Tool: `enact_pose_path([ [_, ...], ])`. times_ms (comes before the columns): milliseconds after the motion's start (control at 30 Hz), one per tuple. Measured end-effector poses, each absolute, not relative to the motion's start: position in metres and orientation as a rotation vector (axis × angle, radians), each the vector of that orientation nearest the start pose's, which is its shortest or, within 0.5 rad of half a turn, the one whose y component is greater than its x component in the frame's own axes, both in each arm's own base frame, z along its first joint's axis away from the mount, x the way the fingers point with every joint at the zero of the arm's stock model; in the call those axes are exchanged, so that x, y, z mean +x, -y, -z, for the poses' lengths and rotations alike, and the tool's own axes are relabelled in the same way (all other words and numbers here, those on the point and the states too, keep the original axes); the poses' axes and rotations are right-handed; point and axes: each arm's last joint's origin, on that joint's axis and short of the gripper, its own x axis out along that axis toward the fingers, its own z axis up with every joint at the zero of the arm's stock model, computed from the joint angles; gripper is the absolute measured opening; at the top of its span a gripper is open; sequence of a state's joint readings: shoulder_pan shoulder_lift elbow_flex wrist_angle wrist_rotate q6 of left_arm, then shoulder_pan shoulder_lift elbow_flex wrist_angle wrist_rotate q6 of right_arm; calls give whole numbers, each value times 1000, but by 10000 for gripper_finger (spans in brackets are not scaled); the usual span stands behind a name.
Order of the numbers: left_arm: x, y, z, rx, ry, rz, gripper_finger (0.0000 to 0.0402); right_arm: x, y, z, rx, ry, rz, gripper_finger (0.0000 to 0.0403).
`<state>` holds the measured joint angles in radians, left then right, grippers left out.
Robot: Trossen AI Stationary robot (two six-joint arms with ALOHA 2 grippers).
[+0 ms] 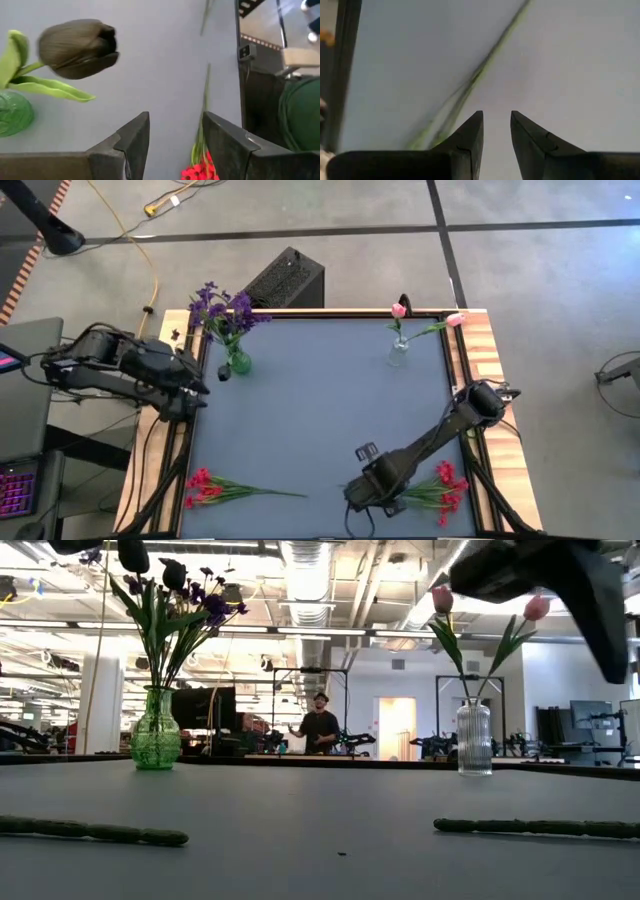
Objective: Sort flowers into vase by color
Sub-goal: Put the right red flowers into the transparent vase
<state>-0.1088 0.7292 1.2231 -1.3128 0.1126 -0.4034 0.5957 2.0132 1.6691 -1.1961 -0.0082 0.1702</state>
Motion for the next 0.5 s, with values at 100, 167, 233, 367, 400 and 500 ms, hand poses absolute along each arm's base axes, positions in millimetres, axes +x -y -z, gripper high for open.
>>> enact_pose_path([
  [100,81,14,-376,-346,-873,48,171,318,-222,-219,-175,-1531,-215,123],
  [167,85,16,-375,-316,-886,53,171,318,-223,-219,-77,-1530,-129,123],
  [233,88,18,-374,-298,-901,64,171,320,-225,-219,10,-1530,-89,127],
  [367,93,21,-372,-281,-931,74,171,322,-229,-214,118,-1519,-74,154],
  [400,93,21,-371,-275,-940,66,171,322,-230,-212,133,-1515,-68,164],
  [500,92,22,-370,-254,-954,48,171,321,-230,-205,151,-1516,-54,196],
])
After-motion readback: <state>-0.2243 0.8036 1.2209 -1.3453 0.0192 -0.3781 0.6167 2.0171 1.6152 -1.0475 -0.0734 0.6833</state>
